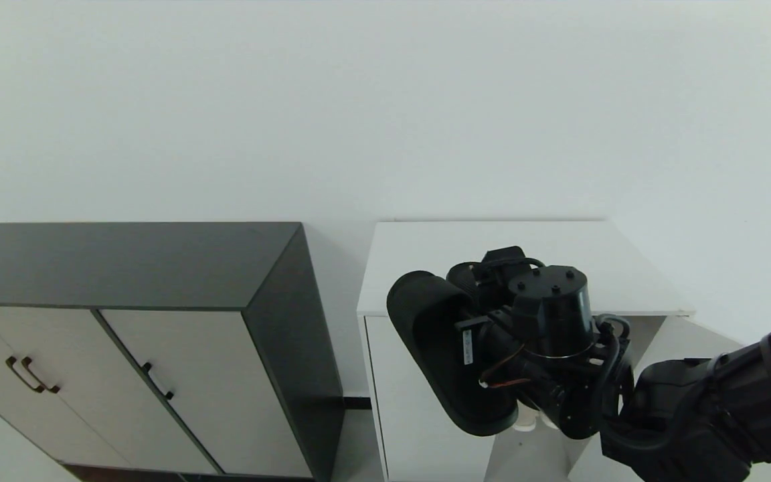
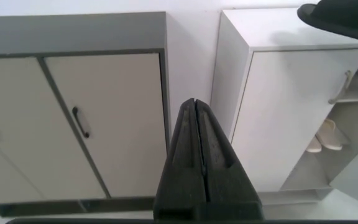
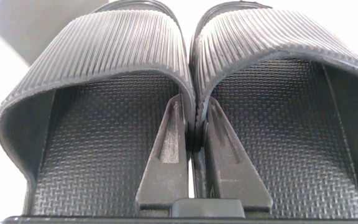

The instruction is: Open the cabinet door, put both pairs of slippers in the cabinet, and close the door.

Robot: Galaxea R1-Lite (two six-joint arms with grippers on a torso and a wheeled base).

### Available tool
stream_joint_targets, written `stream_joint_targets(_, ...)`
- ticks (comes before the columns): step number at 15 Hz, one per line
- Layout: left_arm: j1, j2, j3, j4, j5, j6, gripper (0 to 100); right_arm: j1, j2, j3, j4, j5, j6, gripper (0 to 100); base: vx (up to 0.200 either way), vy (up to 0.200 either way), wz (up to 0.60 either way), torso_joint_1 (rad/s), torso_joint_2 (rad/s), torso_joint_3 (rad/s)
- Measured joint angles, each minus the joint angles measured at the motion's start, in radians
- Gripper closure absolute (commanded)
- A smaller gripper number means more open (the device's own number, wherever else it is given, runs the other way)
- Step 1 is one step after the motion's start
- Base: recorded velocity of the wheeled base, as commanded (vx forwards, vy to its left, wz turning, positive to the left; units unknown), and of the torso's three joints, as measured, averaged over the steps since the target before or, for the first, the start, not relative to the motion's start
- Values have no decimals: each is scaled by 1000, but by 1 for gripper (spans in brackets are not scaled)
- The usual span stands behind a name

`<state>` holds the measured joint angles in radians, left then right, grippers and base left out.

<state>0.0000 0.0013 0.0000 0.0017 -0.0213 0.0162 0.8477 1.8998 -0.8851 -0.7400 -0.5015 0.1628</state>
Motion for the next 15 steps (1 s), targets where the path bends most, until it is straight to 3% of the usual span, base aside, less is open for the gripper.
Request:
stream_joint_targets(9,0,0,0,0,0,-1,100,-3,18,4,-4,-1,-5,100,0,0,0,0,0,0)
stream_joint_targets(15,0,0,0,0,0,-1,100,-1,25,5,-6,-1,-6,100,0,-200,0,-2,2,4)
